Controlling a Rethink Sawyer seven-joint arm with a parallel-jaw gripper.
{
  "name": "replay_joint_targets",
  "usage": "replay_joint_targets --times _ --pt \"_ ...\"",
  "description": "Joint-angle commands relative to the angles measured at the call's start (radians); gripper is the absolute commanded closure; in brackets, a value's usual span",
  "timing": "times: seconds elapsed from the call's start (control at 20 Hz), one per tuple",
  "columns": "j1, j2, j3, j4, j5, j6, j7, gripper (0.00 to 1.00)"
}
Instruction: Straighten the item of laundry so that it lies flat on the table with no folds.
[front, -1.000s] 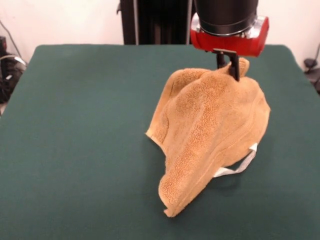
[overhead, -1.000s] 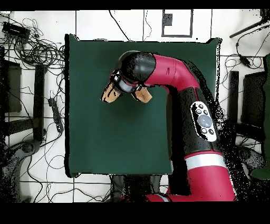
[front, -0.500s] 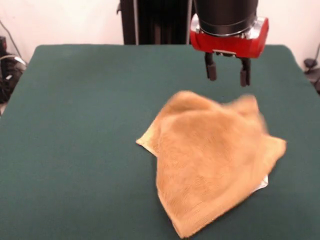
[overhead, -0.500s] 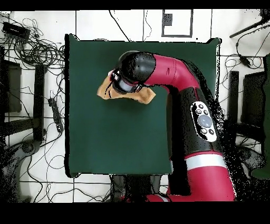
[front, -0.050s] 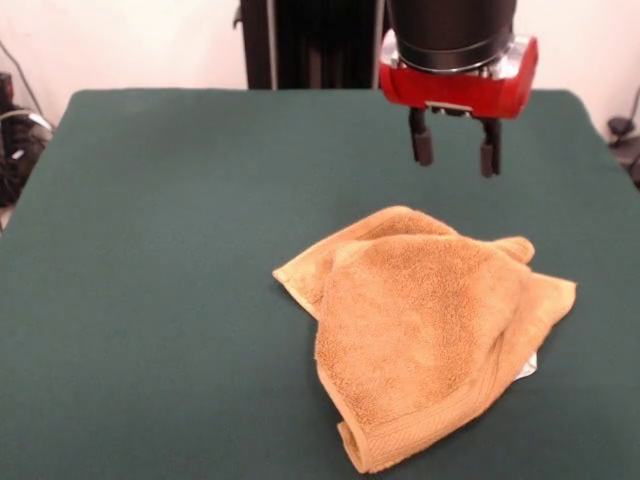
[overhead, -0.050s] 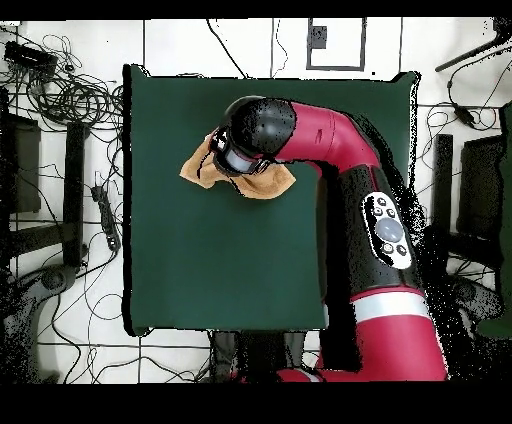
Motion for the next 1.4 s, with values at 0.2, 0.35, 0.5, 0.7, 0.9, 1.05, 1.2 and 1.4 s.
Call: replay_joint_targets --times 0.2,0.35,0.5,0.7,0.9,1.05,1.2,1.4 --pt "0.017 0.065 0.040 0.073 -0.018 -0.017 -0.033 0.00" --pt "0.037 0.142 0.010 -0.006 -0.087 -0.058 -0.044 0.00" --pt "0.026 0.214 0.015 -0.069 -0.143 -0.042 -0.120 0.00" --pt "-0.061 0.247 0.071 -0.026 -0.169 -0.125 -0.239 0.00" --pt "-0.144 0.262 0.129 0.029 -0.178 -0.165 -0.308 0.00" --pt "-0.174 0.249 0.155 0.059 -0.200 -0.162 -0.327 0.00" --pt "-0.196 0.256 0.177 0.063 -0.215 -0.145 -0.338 0.00" --pt "-0.216 0.276 0.204 0.063 -0.241 -0.153 -0.332 0.00"
